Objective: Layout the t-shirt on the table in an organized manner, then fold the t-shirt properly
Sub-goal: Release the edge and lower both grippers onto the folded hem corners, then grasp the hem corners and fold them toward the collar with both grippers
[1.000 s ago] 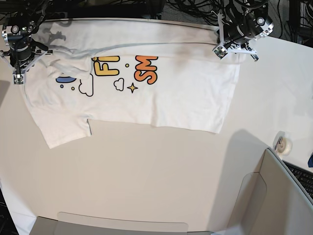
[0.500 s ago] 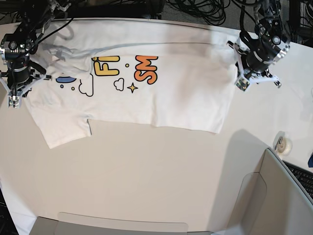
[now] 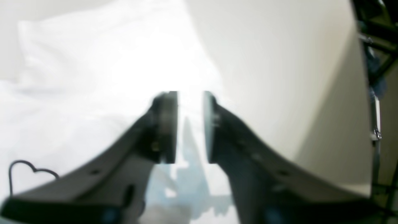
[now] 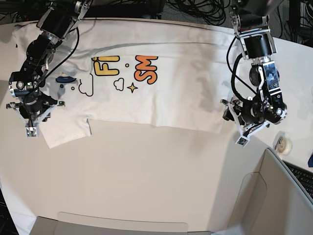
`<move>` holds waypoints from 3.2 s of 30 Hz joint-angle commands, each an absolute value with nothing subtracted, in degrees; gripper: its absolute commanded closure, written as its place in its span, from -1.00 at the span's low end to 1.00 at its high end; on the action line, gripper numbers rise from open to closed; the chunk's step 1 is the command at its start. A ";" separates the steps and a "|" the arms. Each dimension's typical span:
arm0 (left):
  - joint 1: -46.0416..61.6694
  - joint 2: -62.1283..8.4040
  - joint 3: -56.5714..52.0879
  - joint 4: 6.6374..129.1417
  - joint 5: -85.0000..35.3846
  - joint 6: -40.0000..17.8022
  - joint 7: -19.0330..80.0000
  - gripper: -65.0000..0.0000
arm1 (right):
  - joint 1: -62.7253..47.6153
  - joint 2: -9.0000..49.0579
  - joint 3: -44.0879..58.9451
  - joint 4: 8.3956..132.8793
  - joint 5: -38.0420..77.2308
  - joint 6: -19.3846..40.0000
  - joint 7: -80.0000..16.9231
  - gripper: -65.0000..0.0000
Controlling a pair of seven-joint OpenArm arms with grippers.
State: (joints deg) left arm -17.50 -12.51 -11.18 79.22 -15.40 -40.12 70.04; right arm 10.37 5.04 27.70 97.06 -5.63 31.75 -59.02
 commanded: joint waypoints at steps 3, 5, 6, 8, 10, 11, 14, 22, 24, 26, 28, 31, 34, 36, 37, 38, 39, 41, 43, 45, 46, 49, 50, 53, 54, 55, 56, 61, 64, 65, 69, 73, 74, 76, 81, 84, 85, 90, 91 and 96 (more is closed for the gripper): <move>-22.29 -13.23 -17.27 69.41 -20.18 -40.00 69.23 0.14 | 12.88 5.93 28.18 95.96 -5.49 31.69 -57.71 0.38; -24.04 -14.02 -20.18 63.16 -22.46 -40.00 69.14 0.14 | 13.76 6.02 28.26 94.99 -5.49 31.69 -57.63 0.38; -24.84 -15.16 -20.88 60.35 -23.52 -40.00 69.05 0.14 | 14.11 6.02 28.26 94.73 -5.49 31.69 -57.54 0.38; -26.15 -16.48 -21.32 56.22 -25.80 -40.00 68.53 0.14 | 14.55 6.02 28.26 94.73 -5.49 31.69 -57.54 0.38; -26.77 -17.63 -21.05 53.41 -28.26 -40.00 67.82 0.14 | 14.90 6.02 28.09 94.73 -5.49 31.78 -57.54 0.38; -27.03 -18.07 -21.05 52.44 -28.97 -40.00 67.82 0.14 | 15.25 6.02 28.00 94.73 -5.49 31.78 -57.54 0.38; -27.03 -18.42 -21.05 51.65 -30.46 -40.00 68.18 0.14 | 15.52 6.02 27.91 94.64 -5.41 31.78 -57.45 0.38; -26.42 -16.22 -20.97 51.56 -30.64 -40.00 68.44 0.14 | 16.04 5.76 27.82 94.64 -5.32 31.78 -57.45 0.38; -25.71 -15.43 -20.97 51.56 -30.64 -40.00 69.32 0.14 | 15.96 5.76 27.82 94.64 -5.32 31.78 -57.45 0.38; -25.54 -14.81 -20.97 51.56 -30.64 -40.00 70.81 0.14 | 15.87 5.76 27.82 94.64 -5.32 31.78 -57.45 0.38; -25.54 -14.02 -20.97 51.56 -30.64 -40.00 71.25 0.14 | 15.78 5.67 27.82 94.64 -5.32 31.78 -57.45 0.38; -25.54 -13.93 -20.97 51.56 -30.64 -40.00 71.60 0.14 | 15.69 5.58 27.82 94.64 -5.32 31.78 -57.45 0.38; -25.54 -13.85 -21.05 51.56 -30.64 -40.00 71.78 0.14 | 15.60 5.58 27.82 94.64 -5.32 31.78 -57.45 0.38; -25.36 -13.85 -21.05 51.56 -30.64 -40.00 71.78 0.14 | 15.60 5.58 27.82 94.64 -5.32 31.78 -57.45 0.38; -25.36 -13.76 -21.05 51.56 -30.64 -40.00 72.04 0.14 | 15.60 5.58 27.82 94.64 -5.32 31.78 -57.45 0.38; -25.36 -13.67 -21.05 51.56 -30.64 -40.00 72.66 0.14 | 15.60 5.58 27.82 94.64 -5.32 31.78 -57.45 0.38; -25.36 -12.97 -21.05 51.56 -30.64 -40.00 73.19 0.14 | 15.60 5.58 27.82 94.64 -5.32 31.78 -57.45 0.38; -25.36 -12.26 -20.97 51.56 -30.64 -40.00 73.80 0.14 | 15.60 5.58 27.82 94.64 -5.32 31.78 -57.45 0.38; -25.36 -11.91 -20.97 51.56 -30.64 -40.00 74.15 0.14 | 15.60 5.58 27.82 94.64 -5.32 31.78 -57.45 0.38; -25.36 -11.74 -20.97 51.56 -30.64 -40.00 74.15 0.14 | 15.60 5.58 27.82 94.64 -5.32 31.78 -57.45 0.38; -25.36 -11.47 -20.97 51.56 -30.64 -40.00 74.15 0.15 | 15.60 5.49 27.82 94.64 -5.32 31.78 -57.45 0.38; -25.36 -11.47 -20.97 51.56 -30.64 -40.00 74.15 0.38 | 15.60 5.49 27.82 94.20 -5.32 31.78 -57.45 0.38; -25.36 -11.47 -20.97 51.56 -30.64 -40.00 74.15 0.53 | 15.60 5.49 27.82 93.58 -5.32 31.78 -57.45 0.38; -25.36 -11.47 -20.97 51.56 -30.64 -40.00 74.15 0.98 | 15.78 5.58 28.09 91.65 -5.32 31.78 -57.45 0.38; -25.36 -11.47 -20.97 51.56 -30.64 -40.00 74.15 1.00 | 15.78 5.58 28.09 91.12 -5.32 31.87 -57.45 0.38; -25.36 -11.47 -20.97 51.56 -30.64 -40.00 74.15 1.00 | 15.87 5.58 28.09 90.68 -5.32 31.87 -57.36 0.38; -25.36 -11.47 -20.97 51.56 -30.64 -40.00 74.07 0.99 | 15.96 5.58 28.09 90.24 -5.32 31.87 -57.36 0.38; -25.36 -11.47 -20.97 51.56 -30.64 -40.00 73.71 1.00 | 17.54 6.02 28.35 87.78 -5.23 31.96 -54.37 0.37; -25.36 -11.56 -20.88 51.56 -30.55 -40.00 73.63 1.00 | 20.53 9.10 28.35 84.79 -5.05 32.13 -54.11 0.36; -25.36 -11.56 -20.88 51.56 -30.46 -40.00 73.63 1.00 | 21.41 9.98 28.35 83.12 -4.26 32.13 -54.11 0.33; -25.36 -11.65 -20.88 51.56 -30.46 -40.00 73.54 1.00 | 25.36 15.60 29.93 72.13 4.35 32.13 -53.85 0.13; -25.36 -11.74 -20.88 51.56 -30.46 -40.00 73.54 1.00 | 28.35 21.85 30.73 58.95 15.60 32.31 -53.32 0.02; -25.36 -11.74 -20.88 51.56 -30.46 -40.00 73.54 1.00 | 28.53 23.25 30.64 56.13 18.51 32.84 -52.35 0.02; -25.36 -11.74 -20.88 51.56 -30.37 -40.00 73.54 1.00 | 28.70 25.01 30.55 52.26 21.85 34.24 -50.42 0.02; -25.36 -11.82 -17.71 51.56 -30.55 -40.00 73.19 1.00 | 28.70 27.21 30.46 46.81 24.66 35.03 -48.31 0.02; -25.36 -11.91 -15.43 51.65 -30.55 -40.00 71.60 1.00 | 28.44 26.68 30.37 46.29 24.92 35.12 -48.66 0.02; -25.36 -11.91 -15.08 51.65 -30.55 -40.00 71.34 1.00 | 28.44 25.98 30.37 46.20 24.92 35.12 -48.75 0.02; -25.27 -11.74 -14.99 51.65 -30.55 -40.00 71.25 1.00 | 28.35 23.52 30.29 43.65 24.92 35.21 -48.75 0.02; -25.27 -11.74 -14.99 51.65 -30.55 -40.00 71.25 1.00 | 28.35 22.81 30.29 43.38 24.75 35.38 -48.75 0.02; -25.27 -11.82 -14.99 51.65 -30.55 -40.00 71.16 1.00 | 27.38 21.49 30.29 43.12 24.57 39.60 -48.84 0.03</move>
State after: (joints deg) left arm -25.26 -11.73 -15.46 51.75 -34.30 -40.56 68.36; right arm 27.35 20.99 30.41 43.22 26.17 38.74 -46.19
